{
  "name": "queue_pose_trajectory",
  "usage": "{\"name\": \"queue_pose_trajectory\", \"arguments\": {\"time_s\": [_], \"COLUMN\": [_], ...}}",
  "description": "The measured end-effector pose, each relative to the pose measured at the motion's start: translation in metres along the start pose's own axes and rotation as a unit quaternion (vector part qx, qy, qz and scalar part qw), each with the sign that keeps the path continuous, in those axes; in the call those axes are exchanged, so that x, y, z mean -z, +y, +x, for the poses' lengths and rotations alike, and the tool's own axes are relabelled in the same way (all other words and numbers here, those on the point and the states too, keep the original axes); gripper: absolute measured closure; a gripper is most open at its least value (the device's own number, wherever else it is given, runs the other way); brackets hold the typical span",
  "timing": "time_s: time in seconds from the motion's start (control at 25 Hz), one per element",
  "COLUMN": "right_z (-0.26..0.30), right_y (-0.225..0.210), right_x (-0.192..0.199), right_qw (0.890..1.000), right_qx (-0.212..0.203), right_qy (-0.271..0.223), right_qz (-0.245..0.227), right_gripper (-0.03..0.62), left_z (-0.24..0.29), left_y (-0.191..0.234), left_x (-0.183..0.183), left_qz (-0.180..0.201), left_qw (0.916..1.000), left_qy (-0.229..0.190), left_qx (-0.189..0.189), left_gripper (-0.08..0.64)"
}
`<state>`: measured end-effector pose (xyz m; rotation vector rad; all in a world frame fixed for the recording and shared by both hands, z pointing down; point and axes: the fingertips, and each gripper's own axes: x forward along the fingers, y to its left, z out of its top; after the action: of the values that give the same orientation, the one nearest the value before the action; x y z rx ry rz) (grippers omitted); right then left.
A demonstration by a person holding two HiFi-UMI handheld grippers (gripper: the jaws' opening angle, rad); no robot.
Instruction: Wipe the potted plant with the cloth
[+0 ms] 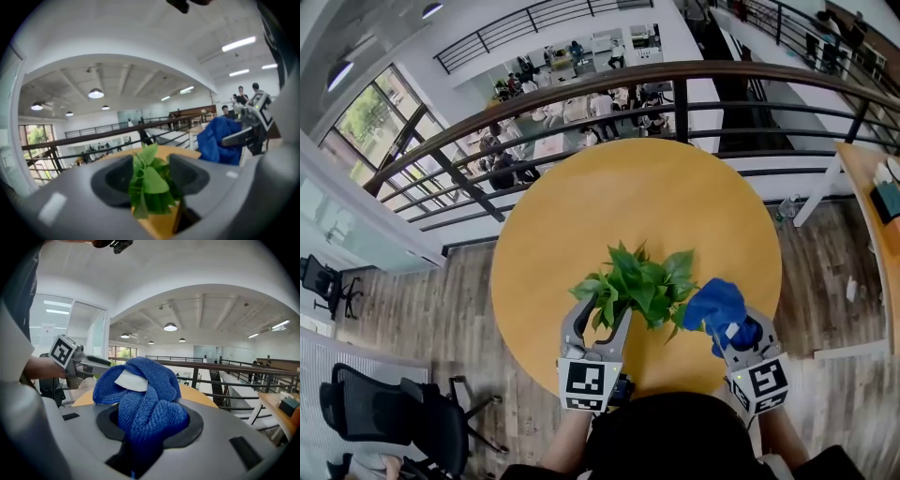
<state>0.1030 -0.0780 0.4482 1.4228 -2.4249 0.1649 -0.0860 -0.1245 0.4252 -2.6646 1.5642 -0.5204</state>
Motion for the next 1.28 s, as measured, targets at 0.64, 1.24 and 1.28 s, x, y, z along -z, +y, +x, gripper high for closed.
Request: {"name": "queue_pose_trajectory", "arguments": {"time_s": [0.64, 1.24, 1.28], "right_z": [0.006, 0.022, 0.023], "right_y": [-0.058, 0.015, 0.012], "right_x": [0.101, 0.03, 0.044], "right_qw": [0.985, 0.998, 0.998], "right_qx": [0.075, -0.022, -0.017], "right_qy": [0.146, 0.035, 0.049], "right_qz": [-0.058, -0.036, -0.033], "right_gripper": [0.431, 0.431, 0.431], "left_z": [0.015, 0.01, 0.01], "left_y": [0.018, 0.013, 0.013], "left_x": [0.01, 0.008, 0.008], "left_qz": [-0.026, -0.035, -0.035], "left_qw": [0.999, 0.9991, 0.9991], "left_qy": [0.017, 0.006, 0.006], "left_qx": [-0.032, -0.025, -0.024], "left_gripper": [0.558, 0.558, 0.558]}}
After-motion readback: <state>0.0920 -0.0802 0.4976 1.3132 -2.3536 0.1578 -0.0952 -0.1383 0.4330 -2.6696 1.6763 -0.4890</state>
